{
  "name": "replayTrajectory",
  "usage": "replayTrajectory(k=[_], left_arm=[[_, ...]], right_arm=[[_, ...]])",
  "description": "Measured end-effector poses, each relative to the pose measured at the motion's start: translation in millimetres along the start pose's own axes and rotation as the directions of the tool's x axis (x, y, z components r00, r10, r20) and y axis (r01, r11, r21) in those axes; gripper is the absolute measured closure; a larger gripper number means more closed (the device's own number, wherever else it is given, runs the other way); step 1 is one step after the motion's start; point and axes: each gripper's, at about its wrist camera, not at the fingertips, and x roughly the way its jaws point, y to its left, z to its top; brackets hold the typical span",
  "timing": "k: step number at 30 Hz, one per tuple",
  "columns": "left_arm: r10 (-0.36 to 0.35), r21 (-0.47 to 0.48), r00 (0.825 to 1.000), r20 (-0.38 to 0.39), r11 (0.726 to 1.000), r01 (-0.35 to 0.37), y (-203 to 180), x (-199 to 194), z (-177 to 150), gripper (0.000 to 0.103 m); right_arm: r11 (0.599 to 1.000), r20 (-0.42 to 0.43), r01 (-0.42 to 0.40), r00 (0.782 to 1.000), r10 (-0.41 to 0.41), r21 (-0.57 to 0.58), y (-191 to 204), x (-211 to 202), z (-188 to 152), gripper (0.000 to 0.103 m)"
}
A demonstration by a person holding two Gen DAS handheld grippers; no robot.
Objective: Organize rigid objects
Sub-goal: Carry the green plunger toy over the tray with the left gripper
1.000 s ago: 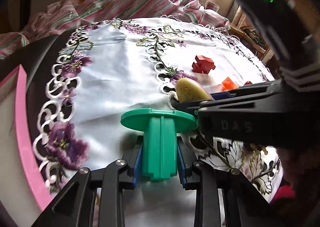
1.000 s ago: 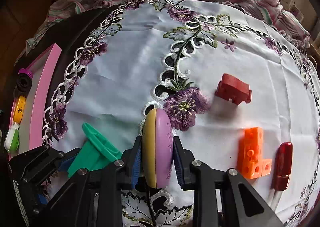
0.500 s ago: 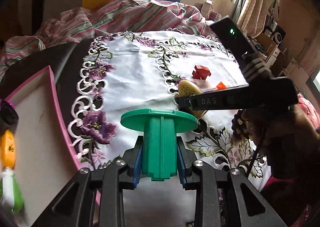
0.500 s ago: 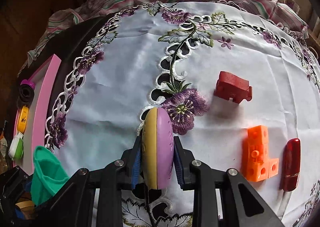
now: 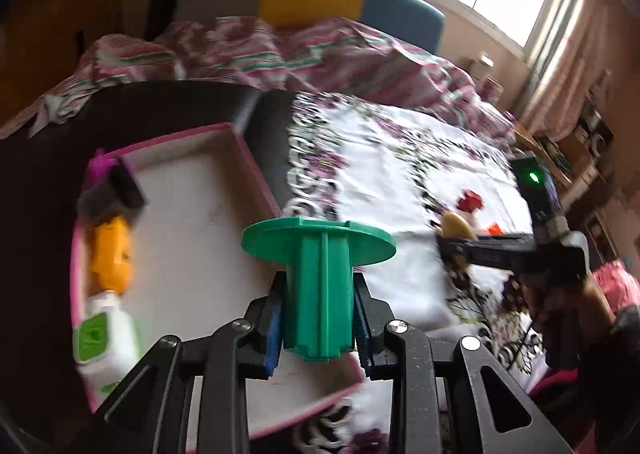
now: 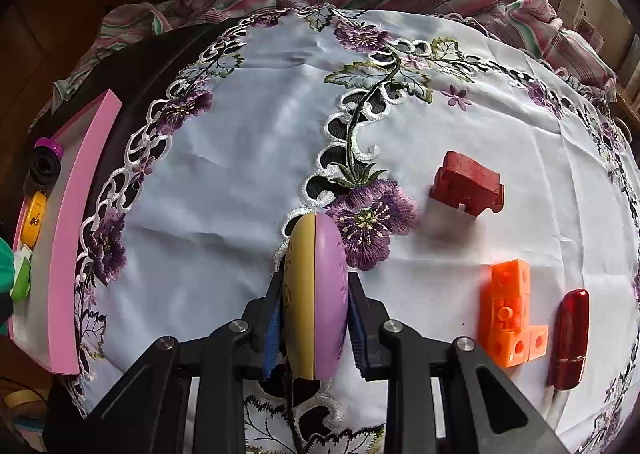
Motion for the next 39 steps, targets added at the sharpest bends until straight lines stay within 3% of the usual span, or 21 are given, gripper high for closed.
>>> replayTrajectory(k=[6,14,28,32,39], left_arm=[[0.098,-0.101,0.995,0.009,0.99,-0.097,48,-8,8,0.073],[0.203,-0.116,0.979,0.005,0.973,-0.201,66,-7,9,0.073],[0.169,-0.115,0.985,-0.033,0.978,-0.172,67,5,11,0.073],[0.098,-0.2,0.992,-0.079,0.973,-0.112,84,12,15,0.073],[0.011,-0.35,0.996,-0.087,0.936,-0.041,125,12,19,0.073]], right_arm=[[1.0,0.004,0.019,1.0,-0.019,-0.025,4,1,0,0.075],[0.999,0.008,0.032,0.999,-0.032,-0.043,6,1,0,0.075],[0.998,0.01,0.04,0.999,-0.04,-0.05,9,4,-2,0.075],[0.998,0.01,0.039,0.999,-0.039,-0.048,8,3,-1,0.075],[0.997,0.013,0.051,0.999,-0.05,-0.062,10,5,-1,0.075]])
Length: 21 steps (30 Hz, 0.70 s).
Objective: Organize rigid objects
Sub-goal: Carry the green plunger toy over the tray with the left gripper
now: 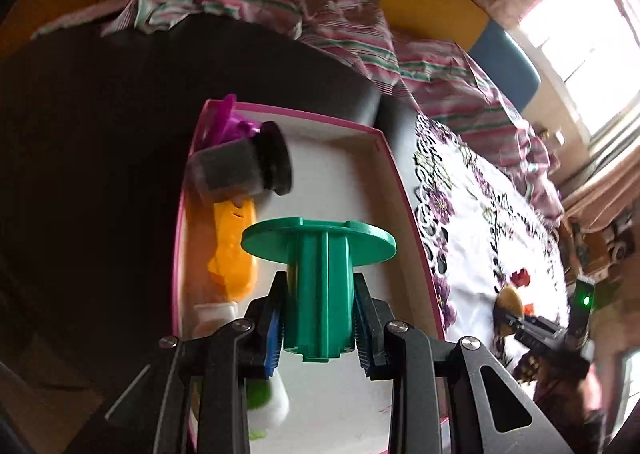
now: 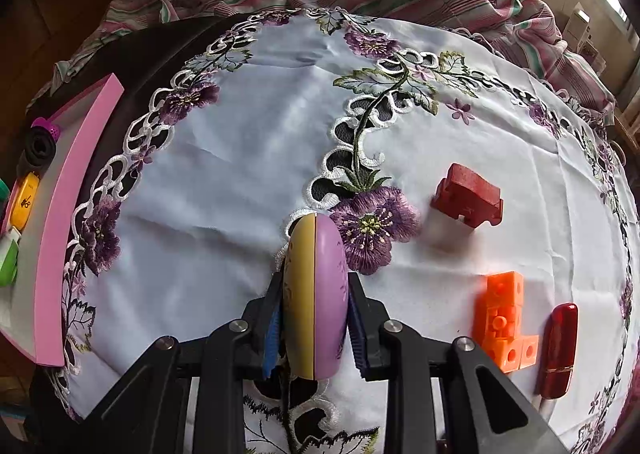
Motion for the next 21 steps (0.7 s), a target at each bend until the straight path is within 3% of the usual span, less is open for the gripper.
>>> replayTrajectory(k=[5,11,21], left_arm=[[0.011,0.035,1.0,0.018,0.999,-0.011,-8,9,14,0.073],[0.044,0.038,0.998,-0.038,0.998,-0.042,-8,41,30,0.073],[0.125,0.062,0.991,-0.042,0.991,-0.122,-4,56,26,0.07]], right_arm=[[1.0,0.002,0.007,1.0,-0.007,-0.008,1,0,-1,0.075],[1.0,0.003,0.01,1.0,-0.01,-0.011,2,0,-2,0.075],[1.0,0.003,0.011,1.0,-0.011,-0.015,1,1,-2,0.075]])
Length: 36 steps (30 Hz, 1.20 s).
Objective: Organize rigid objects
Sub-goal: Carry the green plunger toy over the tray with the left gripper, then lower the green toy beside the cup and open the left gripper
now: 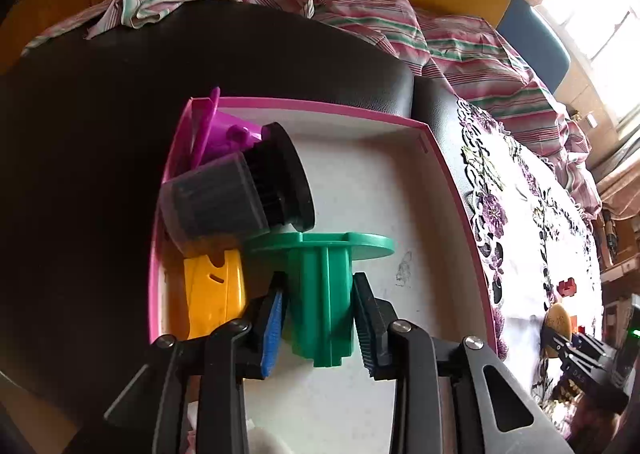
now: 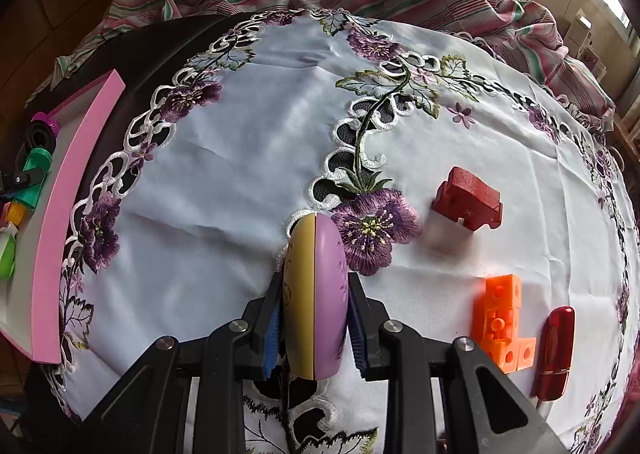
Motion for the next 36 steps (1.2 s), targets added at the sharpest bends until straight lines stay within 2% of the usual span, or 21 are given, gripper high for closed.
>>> replayTrajectory(k=[4,7,11,17,21,26,36], left_arm=[[0.008,0.017,1.0,0.02,1.0,-0.008,1,-5,-2,0.067],[0.013,0.018,0.999,0.046,1.0,-0.014,0,-13,-4,0.059],[0.017,0.025,0.997,0.08,1.0,-0.019,-1,-27,-8,0.059],[0.084,0.075,0.983,0.164,0.992,-0.097,-11,-56,-29,0.057],[0.103,0.097,0.974,0.204,0.987,-0.125,-15,-72,-43,0.056],[0.113,0.123,0.97,0.215,0.982,-0.142,-19,-82,-59,0.056],[0.121,0.117,0.971,0.207,0.982,-0.147,-15,-89,-72,0.056]], right_arm=[[1.0,0.0,-0.001,1.0,0.001,0.007,0,-1,0,0.075],[1.0,0.002,-0.002,1.0,0.002,0.013,-1,-1,0,0.075],[1.0,0.003,0.001,1.0,-0.001,0.01,0,-2,1,0.075],[1.0,0.009,0.011,1.0,-0.011,0.01,1,-3,2,0.075],[1.0,0.011,0.014,1.0,-0.014,0.007,2,-4,2,0.075],[1.0,0.011,0.014,1.0,-0.014,0.009,4,-4,2,0.075],[1.0,0.014,0.022,1.0,-0.022,0.004,7,-4,4,0.075]])
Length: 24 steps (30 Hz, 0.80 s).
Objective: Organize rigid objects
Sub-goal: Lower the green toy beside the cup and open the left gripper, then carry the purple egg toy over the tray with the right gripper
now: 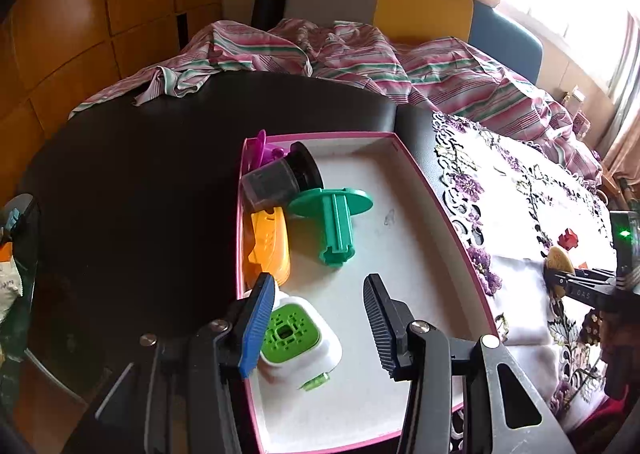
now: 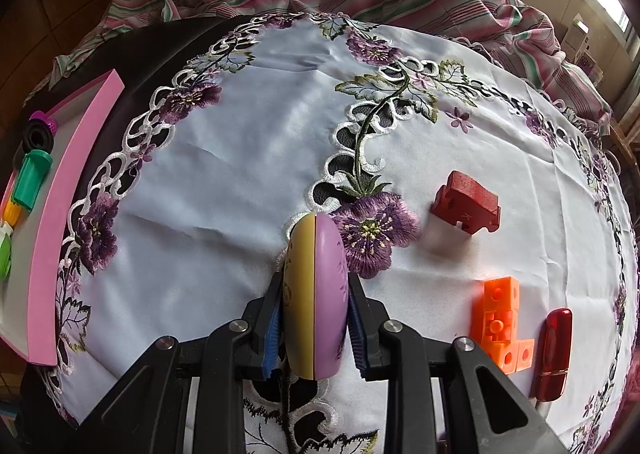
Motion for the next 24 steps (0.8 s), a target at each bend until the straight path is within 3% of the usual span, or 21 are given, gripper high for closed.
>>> replayTrajectory(k=[24], left_arm=[[0.005,-0.049,1.0,-0.001,0.999,-0.005,27,-12,-15,0.056]], right_arm=[[0.997,-0.005,-0.073,0.997,0.073,-0.027,15,1,-1,0.075]])
